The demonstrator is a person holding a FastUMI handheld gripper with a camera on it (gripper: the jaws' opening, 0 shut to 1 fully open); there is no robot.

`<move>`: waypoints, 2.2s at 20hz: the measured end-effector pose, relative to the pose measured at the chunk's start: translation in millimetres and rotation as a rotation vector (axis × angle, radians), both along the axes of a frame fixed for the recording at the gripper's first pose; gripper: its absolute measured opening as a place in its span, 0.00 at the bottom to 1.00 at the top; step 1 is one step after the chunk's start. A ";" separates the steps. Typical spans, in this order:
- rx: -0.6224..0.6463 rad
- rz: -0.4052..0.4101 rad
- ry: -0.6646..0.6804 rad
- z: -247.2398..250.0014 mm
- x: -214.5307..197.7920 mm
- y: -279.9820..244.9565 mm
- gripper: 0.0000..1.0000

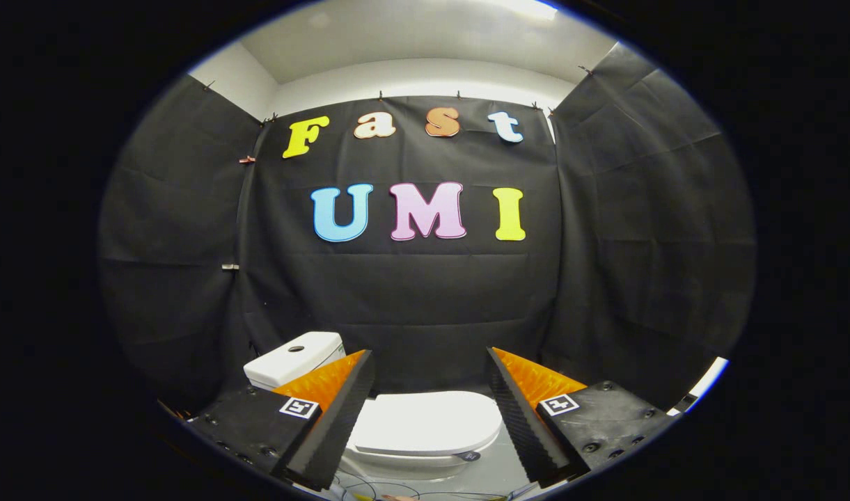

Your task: Open the toilet lid.

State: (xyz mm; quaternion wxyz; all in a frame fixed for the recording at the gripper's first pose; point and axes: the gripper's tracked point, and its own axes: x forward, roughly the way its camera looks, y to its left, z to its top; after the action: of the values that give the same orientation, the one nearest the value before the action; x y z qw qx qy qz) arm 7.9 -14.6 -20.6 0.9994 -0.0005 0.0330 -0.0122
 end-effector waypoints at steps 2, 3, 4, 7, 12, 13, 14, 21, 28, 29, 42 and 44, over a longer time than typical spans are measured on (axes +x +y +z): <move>0.018 -0.004 0.017 -8.6 7.1 -5.1 0.99; 0.026 -0.008 0.024 -12.8 10.1 -7.4 0.99; 0.039 -0.013 0.033 -19.1 14.9 -11.8 0.99; 0.097 -0.031 0.067 -42.3 29.1 -28.2 0.99; 0.234 -0.094 0.132 -92.9 59.3 -72.8 0.99; 0.271 -0.115 0.147 -106.8 66.1 -83.0 0.99; 0.311 -0.133 0.168 -123.1 73.2 -93.4 0.99; 0.593 -0.228 0.324 -247.2 111.0 -147.3 0.99; 0.800 -0.270 0.451 -360.3 127.7 -163.7 0.98; 0.828 -0.273 0.469 -376.4 127.9 -164.3 0.98; 1.160 -0.244 0.584 -490.9 101.4 -139.3 0.83; 1.166 -0.233 0.597 -498.5 101.3 -132.3 0.83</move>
State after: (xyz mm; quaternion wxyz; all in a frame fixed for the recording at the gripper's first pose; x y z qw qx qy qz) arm 109.2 -146.9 -519.1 0.7760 0.5406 0.3092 -0.0994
